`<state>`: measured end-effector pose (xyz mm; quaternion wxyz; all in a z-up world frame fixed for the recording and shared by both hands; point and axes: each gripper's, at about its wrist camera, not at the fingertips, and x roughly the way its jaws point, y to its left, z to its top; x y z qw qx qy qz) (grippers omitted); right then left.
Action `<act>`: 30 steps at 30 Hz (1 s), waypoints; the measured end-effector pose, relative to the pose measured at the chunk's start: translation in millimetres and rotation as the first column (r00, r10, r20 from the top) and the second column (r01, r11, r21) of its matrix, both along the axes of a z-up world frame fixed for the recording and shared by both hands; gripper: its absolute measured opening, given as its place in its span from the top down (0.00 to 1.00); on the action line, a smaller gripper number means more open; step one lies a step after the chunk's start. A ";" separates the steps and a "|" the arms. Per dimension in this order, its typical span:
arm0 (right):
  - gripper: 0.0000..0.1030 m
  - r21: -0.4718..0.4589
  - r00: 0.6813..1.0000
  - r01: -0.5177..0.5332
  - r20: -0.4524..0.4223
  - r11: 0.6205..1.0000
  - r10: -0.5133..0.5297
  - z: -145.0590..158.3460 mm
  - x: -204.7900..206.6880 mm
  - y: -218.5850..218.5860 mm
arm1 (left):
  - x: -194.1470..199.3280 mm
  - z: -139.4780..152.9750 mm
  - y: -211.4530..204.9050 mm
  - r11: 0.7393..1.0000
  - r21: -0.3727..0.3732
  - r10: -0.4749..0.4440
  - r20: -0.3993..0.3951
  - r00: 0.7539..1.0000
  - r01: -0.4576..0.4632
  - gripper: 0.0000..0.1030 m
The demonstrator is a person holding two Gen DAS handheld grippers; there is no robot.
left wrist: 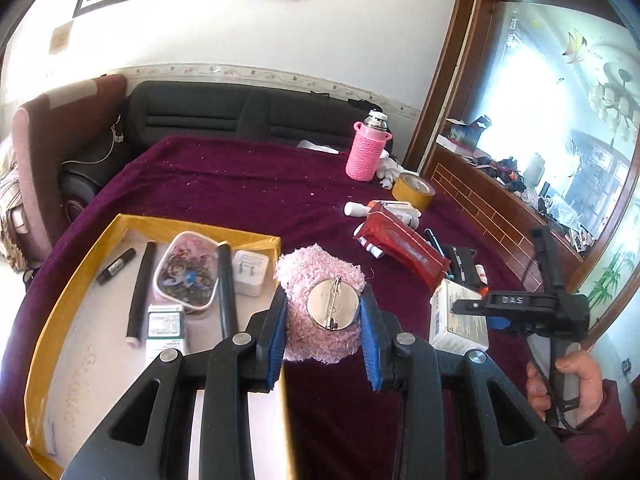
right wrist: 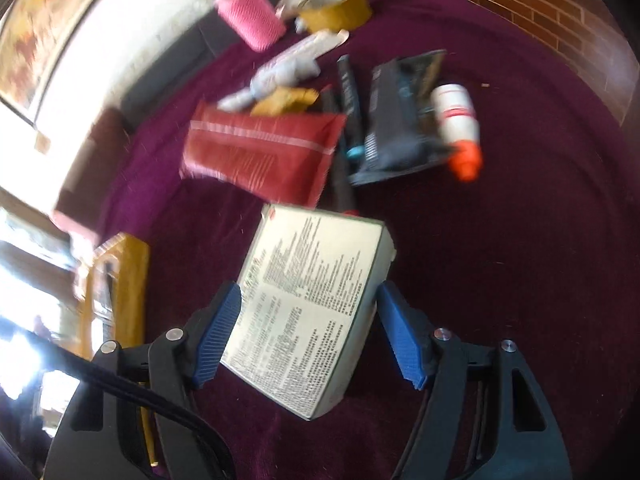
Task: Organize objects
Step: 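Carry the keychain to the tray while the right gripper grasps the instruction leaflet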
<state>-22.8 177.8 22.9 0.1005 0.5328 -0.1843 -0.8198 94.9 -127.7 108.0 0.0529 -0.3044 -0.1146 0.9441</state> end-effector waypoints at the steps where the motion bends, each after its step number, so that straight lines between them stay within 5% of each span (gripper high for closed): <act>1: 0.22 0.016 1.000 0.007 -0.002 1.000 -0.007 -0.2 -0.5 -5.4 | 1.8 -1.8 -3.4 1.000 0.002 0.005 0.001 1.000 -0.005 0.73; 7: 0.16 0.179 1.000 0.025 -0.013 0.984 -0.023 5.2 -3.7 -35.4 | 10.1 -8.2 -29.8 0.998 0.022 0.058 0.005 0.998 -0.058 0.73; 10: 0.15 0.125 0.996 -0.051 0.076 0.991 0.042 -11.8 -10.6 -50.1 | 17.6 -5.2 -44.5 0.994 0.025 0.103 -0.019 0.995 -0.103 0.73; 16: 0.27 0.211 0.993 -0.095 -0.046 0.973 0.107 -2.8 6.9 -59.5 | 31.3 -15.5 -71.5 0.986 -0.003 0.167 0.000 0.986 -0.167 0.73; 21: 0.27 0.101 0.992 -0.104 -0.056 0.989 0.110 -8.3 23.1 -42.3 | 38.1 -23.4 -96.5 0.978 0.001 0.210 0.029 0.977 -0.210 0.72; 30: 0.27 -0.056 0.956 -0.253 -0.165 0.966 0.241 49.8 44.4 -74.2 | 21.4 -25.6 -122.0 0.961 -0.146 0.251 0.088 0.964 -0.237 0.72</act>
